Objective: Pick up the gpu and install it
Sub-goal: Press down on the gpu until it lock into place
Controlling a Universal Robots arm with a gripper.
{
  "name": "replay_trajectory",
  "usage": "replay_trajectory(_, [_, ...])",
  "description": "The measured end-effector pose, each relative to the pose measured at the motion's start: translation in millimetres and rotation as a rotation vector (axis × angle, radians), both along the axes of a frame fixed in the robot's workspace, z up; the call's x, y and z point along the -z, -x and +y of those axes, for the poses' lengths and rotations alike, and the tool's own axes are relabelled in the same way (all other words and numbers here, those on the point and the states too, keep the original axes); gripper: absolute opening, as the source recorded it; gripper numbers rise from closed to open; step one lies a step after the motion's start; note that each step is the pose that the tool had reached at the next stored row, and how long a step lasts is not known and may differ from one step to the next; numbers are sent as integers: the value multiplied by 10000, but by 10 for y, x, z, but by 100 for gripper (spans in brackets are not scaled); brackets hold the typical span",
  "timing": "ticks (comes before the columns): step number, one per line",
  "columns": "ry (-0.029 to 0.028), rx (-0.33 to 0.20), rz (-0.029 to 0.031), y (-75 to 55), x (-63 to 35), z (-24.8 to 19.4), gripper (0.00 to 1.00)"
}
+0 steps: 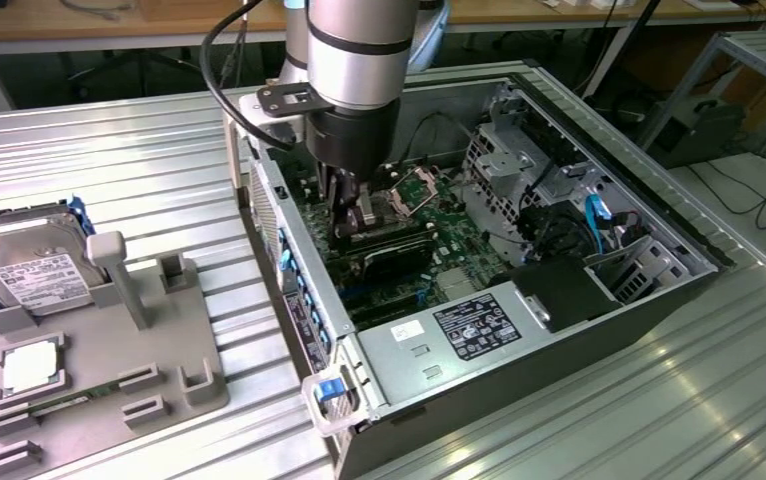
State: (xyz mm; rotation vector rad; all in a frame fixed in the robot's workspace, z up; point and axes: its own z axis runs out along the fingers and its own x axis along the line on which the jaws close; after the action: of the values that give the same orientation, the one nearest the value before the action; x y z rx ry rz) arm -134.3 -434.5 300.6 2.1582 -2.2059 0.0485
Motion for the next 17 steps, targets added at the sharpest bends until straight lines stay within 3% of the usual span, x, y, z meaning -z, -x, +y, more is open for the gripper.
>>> replay_trajectory(6, [18,-22,0,1,0,4,11])
replay_trajectory(8, [18,-21,76,-19,0,5,11])
replay_trajectory(10, [16,-22,202,-61,0,4,11])
replay_trajectory(12, [16,-23,377,-102,-4,4,11])
replay_trajectory(15, [14,-23,770,-129,-7,4,11])
replay_trajectory(17, [16,-23,988,-153,-10,4,11])
